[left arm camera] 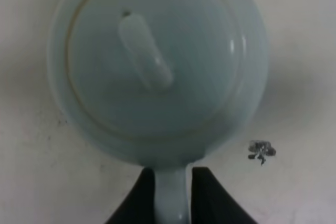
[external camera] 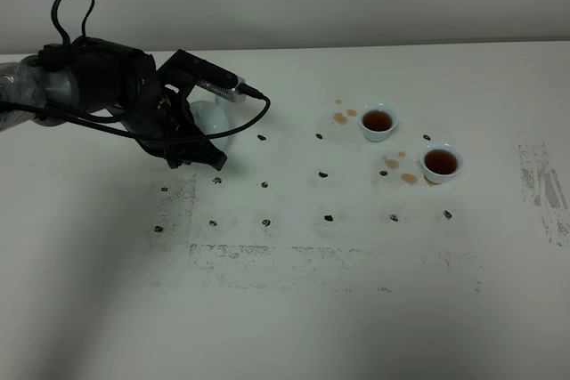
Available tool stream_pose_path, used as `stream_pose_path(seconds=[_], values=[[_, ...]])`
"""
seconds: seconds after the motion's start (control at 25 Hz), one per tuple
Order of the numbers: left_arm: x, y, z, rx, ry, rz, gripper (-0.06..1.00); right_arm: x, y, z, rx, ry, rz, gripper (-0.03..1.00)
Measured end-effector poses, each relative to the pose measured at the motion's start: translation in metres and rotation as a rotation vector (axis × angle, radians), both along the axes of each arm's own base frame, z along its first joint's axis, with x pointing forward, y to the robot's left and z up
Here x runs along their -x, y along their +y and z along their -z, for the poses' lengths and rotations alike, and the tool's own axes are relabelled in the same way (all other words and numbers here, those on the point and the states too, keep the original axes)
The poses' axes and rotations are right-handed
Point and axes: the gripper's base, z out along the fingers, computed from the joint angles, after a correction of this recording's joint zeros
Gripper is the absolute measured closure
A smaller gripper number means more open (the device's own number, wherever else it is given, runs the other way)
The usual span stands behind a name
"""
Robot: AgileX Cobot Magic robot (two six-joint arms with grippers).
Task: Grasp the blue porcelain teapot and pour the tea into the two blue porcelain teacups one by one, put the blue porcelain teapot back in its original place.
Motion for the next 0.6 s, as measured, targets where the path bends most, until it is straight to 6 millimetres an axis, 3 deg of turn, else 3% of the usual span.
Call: stream_pose_path(seconds=[0.4,0.6], values=[[0.008,0.003,0.001,-0.029,0.088,-0.001,0.65,0.000,0.000,0.000,0.000,0.000,0.000,0.68],[0.018,0.006,-0.025,-0.026,0.077,-0.001,0.62,0.000,0.000,0.000,0.000,0.000,0.000,0.68]])
